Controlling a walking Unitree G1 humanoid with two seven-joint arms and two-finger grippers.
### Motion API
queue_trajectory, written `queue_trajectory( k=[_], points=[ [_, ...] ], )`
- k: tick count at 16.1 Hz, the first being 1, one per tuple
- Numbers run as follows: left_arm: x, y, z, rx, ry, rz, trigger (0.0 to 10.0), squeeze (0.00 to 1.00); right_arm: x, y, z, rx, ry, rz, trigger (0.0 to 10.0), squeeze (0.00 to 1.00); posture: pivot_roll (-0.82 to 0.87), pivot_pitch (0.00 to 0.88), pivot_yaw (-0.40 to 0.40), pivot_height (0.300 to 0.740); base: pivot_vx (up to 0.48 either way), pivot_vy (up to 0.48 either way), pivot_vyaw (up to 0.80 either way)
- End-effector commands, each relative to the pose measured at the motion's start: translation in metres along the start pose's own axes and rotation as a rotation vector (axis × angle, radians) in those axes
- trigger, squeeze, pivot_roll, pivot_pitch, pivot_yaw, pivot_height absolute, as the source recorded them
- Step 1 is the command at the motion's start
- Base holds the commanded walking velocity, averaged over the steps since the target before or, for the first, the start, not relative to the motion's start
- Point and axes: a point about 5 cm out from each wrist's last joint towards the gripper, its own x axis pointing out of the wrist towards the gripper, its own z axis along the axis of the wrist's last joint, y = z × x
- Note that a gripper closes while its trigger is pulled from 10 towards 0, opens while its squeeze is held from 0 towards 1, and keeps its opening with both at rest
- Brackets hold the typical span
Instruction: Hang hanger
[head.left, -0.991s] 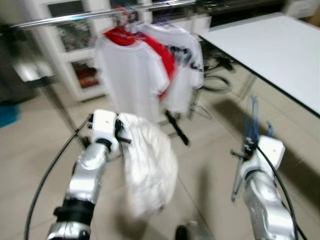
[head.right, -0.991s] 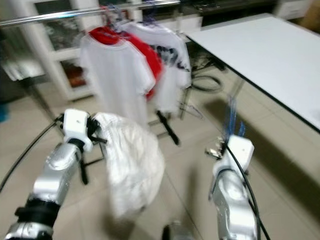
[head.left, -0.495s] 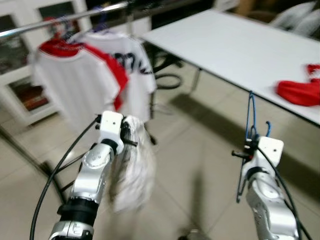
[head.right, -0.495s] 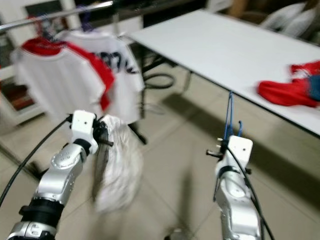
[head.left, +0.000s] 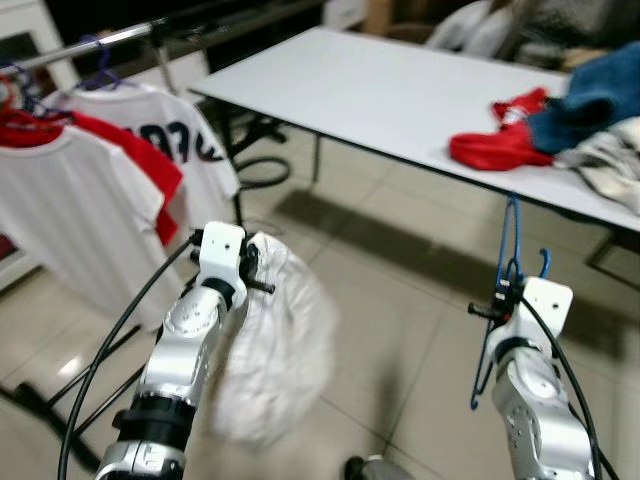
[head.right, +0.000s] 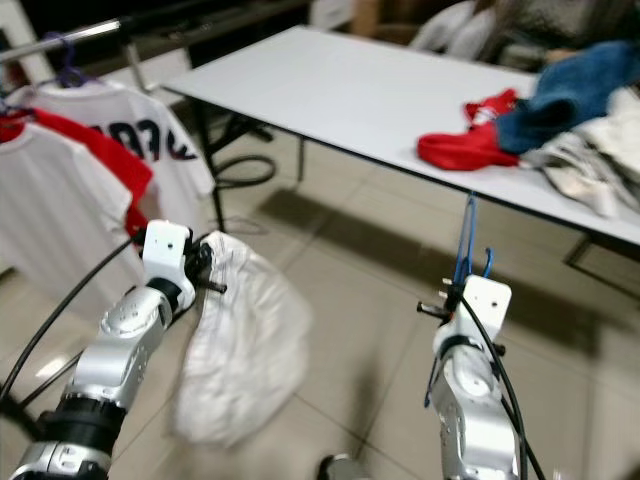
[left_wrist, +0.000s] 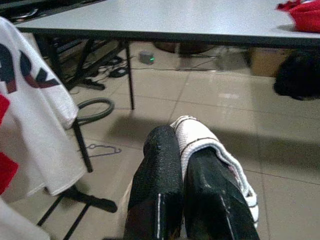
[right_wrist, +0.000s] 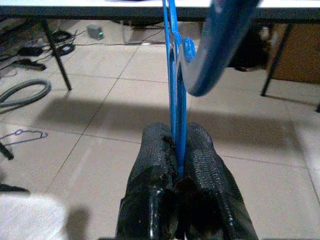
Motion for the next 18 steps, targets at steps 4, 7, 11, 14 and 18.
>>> queue_trajectory(
  k=[4, 7, 11, 14, 18],
  points=[
    [0.003, 0.006, 0.017, 0.01, -0.063, 0.008, 10.0, 0.0, 0.001, 0.011, 0.005, -0.005, -0.017, 0.05, 10.0, 0.0, -0.05, 0.0, 0.033, 0.74, 0.0, 0.418, -0.8],
    [0.003, 0.007, 0.016, 0.008, -0.06, 0.015, 10.0, 0.0, 0.001, 0.014, 0.006, -0.009, -0.016, 0.066, 10.0, 0.0, -0.05, 0.0, 0.028, 0.74, 0.0, 0.423, -0.8],
    [0.004, 0.008, 0.018, -0.024, -0.067, 0.03, 10.0, 0.0, 0.003, 0.015, 0.008, -0.007, -0.016, 0.075, 10.0, 0.0, -0.05, 0.0, 0.024, 0.74, 0.0, 0.0, -0.8],
    [0.004, 0.011, 0.024, -0.055, -0.096, 0.03, 10.0, 0.0, 0.002, 0.023, 0.015, -0.012, -0.055, 0.153, 10.0, 0.0, -0.05, 0.0, 0.02, 0.74, 0.095, 0.0, -0.14],
    [0.005, 0.012, 0.029, -0.072, -0.108, 0.029, 10.0, 0.0, 0.001, 0.029, 0.027, -0.089, -0.106, 0.305, 10.0, 0.0, -0.05, 0.0, 0.017, 0.74, 0.305, 0.0, 0.0]
  ],
)
